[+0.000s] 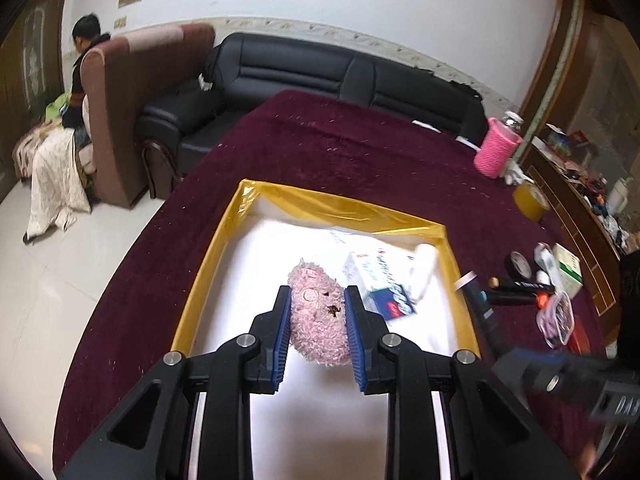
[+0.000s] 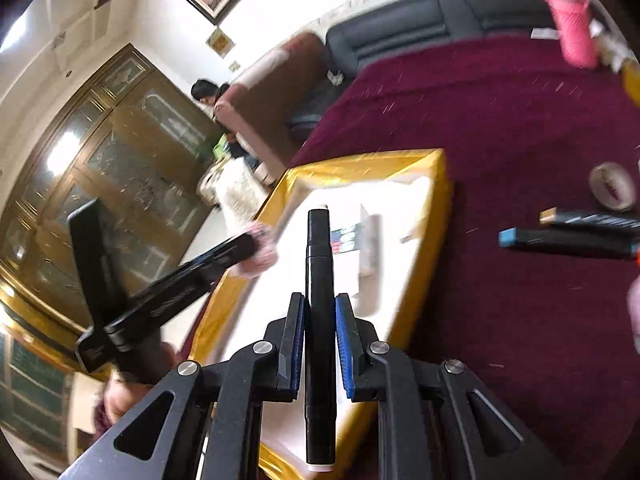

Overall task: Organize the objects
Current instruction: 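Release the pink toy in the tray with the left tool while the right tool drops the marker there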

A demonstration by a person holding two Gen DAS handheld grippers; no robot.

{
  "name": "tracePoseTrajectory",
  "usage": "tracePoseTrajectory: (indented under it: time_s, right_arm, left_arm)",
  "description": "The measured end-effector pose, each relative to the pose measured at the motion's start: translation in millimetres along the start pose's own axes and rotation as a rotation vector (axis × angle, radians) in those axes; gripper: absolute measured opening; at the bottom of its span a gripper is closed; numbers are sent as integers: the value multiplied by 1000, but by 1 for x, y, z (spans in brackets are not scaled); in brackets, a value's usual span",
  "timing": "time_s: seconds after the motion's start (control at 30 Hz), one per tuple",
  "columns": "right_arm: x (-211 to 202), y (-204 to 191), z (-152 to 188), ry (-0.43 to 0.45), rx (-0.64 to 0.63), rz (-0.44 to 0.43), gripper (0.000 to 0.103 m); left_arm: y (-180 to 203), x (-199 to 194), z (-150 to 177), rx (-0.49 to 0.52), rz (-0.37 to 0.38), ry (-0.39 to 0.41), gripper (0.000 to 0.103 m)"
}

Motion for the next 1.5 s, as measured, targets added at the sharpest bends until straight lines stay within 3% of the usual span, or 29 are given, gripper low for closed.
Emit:
tracePoseTrajectory:
  time_s: [0.17,0.3,0.53,0.83,0.97,1.03,1.1,1.23,1.33,1.4,1.5]
  right_arm:
    - [53,-3,-9,-78,42,-43,17]
    - [86,0,-22,-121,33,14,17]
    - [94,14,-50,-100,12,156,17]
    - [96,25,-68,-87,35,211,17]
    - [100,20,-69,-94,36,203,18]
    - [99,22,-70,-96,42,197,18]
    - [97,24,-72,-94,49,192,19]
    - [78,20,-74,-26,48,183,48]
    - [52,11,-72,29,16,178,54]
    - [29,3,-66,76,-32,208,62]
    - [0,-3,-51,123,-86,239,76]
  left_arm:
    - [-13,16,-11,-20,-44,-16,25]
    - [-19,30,-18,-16,-72,-32,25]
    - [-17,54,-30,-10,-78,-83,25]
    - [-8,76,-37,-29,-65,-126,27]
    - [-15,79,-40,-104,-7,-133,41]
    - [-21,78,-40,-145,-10,-123,61]
    - [-26,76,-40,-178,16,-112,66]
    - [-29,65,-42,-214,35,-83,70]
    - [-30,47,-41,-239,45,-39,72]
    - [-25,29,-33,-233,40,10,83]
    - [-10,3,-15,-188,28,71,85]
Point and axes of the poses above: each gripper's, at about its wrist camera, not at the fingertips, and x roughly the way its jaws point, y to its right, z to its underside, the point moved 1 cm from there along x, roughly the way its jaws point, and after that the axes turned 10 degrees about -x, right-handed, at the moved point
